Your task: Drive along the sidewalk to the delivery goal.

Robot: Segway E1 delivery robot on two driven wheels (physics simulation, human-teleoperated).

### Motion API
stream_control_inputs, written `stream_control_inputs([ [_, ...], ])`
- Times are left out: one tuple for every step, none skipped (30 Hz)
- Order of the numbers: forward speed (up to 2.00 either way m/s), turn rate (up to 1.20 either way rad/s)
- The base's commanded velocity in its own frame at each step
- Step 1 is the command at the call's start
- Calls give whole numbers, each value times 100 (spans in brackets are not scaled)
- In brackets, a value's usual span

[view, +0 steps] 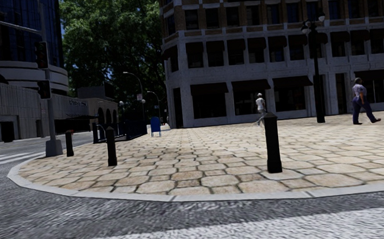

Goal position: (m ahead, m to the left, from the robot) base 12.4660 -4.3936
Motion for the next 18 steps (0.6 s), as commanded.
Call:
stream_control_inputs([
  [170,0],
  [170,0],
  [170,0],
  [170,0],
  [170,0],
  [170,0],
  [170,0],
  [170,0],
  [170,0],
  [170,0],
  [170,0],
  [170,0],
  [170,0],
  [170,0],
  [170,0],
  [169,0],
  [163,0],
  [163,0],
])
